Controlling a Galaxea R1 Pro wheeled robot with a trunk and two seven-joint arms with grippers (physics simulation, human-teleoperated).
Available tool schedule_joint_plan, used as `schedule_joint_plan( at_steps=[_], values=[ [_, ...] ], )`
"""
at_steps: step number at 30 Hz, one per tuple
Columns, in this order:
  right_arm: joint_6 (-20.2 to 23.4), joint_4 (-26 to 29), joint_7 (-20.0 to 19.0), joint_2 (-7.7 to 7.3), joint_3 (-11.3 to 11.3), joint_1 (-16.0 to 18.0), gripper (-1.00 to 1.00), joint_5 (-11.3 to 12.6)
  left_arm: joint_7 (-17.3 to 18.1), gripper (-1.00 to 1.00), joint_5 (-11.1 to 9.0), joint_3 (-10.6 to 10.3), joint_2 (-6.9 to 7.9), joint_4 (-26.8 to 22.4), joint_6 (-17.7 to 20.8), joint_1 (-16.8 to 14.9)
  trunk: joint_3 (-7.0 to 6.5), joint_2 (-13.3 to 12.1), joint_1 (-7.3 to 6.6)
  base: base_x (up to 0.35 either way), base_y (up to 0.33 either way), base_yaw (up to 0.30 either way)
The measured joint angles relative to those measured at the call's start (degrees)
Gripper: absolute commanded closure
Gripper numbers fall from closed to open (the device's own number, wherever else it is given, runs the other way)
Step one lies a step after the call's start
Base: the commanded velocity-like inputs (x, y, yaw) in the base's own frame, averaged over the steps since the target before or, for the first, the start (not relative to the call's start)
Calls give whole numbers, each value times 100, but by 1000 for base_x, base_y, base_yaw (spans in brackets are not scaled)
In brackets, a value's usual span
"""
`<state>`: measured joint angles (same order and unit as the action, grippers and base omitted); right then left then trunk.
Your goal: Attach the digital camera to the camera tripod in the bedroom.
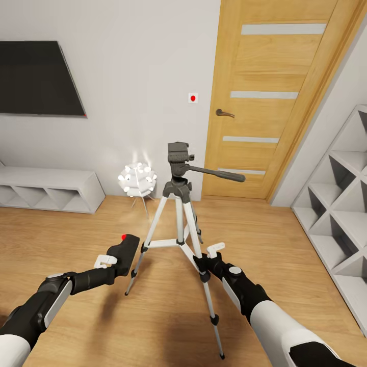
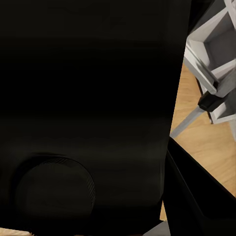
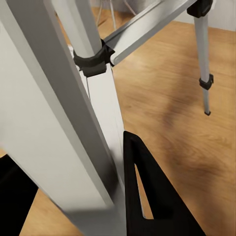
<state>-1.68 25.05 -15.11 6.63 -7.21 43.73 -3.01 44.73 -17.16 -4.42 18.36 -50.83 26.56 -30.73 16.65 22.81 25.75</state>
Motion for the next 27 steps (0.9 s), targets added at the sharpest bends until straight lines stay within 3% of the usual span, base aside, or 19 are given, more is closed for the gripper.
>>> schedule_joint_plan(
  at_steps=[27],
  values=[
    [-82, 29, 154, -49, 4, 3, 100, 60, -36, 100, 0, -9, -39, -19, 2, -4, -1, 3, -1, 0, 0, 0]
  ],
)
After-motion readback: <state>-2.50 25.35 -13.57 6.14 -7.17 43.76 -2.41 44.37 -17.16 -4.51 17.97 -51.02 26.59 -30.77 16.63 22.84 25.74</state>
